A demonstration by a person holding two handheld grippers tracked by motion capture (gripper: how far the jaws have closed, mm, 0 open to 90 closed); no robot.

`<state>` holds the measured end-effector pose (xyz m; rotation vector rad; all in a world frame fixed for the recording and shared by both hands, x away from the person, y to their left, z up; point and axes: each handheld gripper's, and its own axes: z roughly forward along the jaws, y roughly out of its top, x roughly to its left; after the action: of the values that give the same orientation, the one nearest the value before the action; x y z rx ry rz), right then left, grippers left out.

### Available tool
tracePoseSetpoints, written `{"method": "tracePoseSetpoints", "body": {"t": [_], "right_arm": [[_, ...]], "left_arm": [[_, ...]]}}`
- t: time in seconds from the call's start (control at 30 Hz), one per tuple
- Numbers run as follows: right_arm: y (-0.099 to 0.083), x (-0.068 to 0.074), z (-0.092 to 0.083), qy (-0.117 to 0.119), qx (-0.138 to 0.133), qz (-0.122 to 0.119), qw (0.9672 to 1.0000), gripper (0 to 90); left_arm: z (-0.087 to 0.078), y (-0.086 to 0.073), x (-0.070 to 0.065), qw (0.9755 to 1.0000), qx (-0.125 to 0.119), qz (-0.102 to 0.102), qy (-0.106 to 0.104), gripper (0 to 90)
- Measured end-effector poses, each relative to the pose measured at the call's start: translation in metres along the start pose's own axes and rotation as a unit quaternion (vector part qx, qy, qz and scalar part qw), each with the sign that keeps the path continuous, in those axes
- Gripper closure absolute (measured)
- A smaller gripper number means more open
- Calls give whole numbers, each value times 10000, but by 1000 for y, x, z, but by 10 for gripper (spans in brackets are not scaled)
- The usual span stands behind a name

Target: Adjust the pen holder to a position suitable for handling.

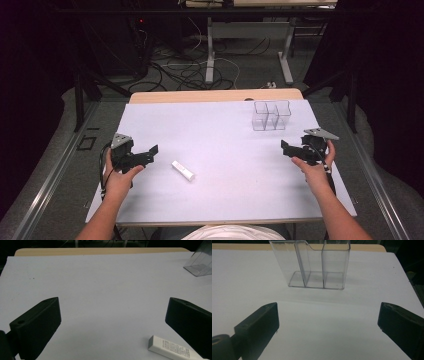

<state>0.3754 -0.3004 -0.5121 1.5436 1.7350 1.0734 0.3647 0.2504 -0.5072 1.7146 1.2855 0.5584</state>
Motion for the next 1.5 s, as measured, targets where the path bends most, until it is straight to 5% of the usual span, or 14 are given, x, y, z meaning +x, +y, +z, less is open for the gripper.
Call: {"method": "tracePoseSetpoints", "body": {"t": [0.37, 0.7, 0.97, 1.23, 1.5], "right_arm": [[8, -5, 5, -200, 52, -133, 9997, 77], [39, -12, 6, -260, -100, -445, 9986, 252], [66, -17, 15, -298, -85, -357, 9989, 388], [97, -18, 33, -117, 159, -647, 9977, 457], [116, -19, 52, -285, 463, -722, 9959, 448]], "left_arm": [[0, -2, 1, 9999, -3, 29, 114, 3], [-3, -3, -1, 9999, 0, 64, 146, 3], [-4, -4, 0, 9998, 20, 90, 150, 3], [-7, -6, 1, 9998, 20, 91, 186, 3], [-7, -7, 2, 9997, 56, 85, 202, 3]]}}
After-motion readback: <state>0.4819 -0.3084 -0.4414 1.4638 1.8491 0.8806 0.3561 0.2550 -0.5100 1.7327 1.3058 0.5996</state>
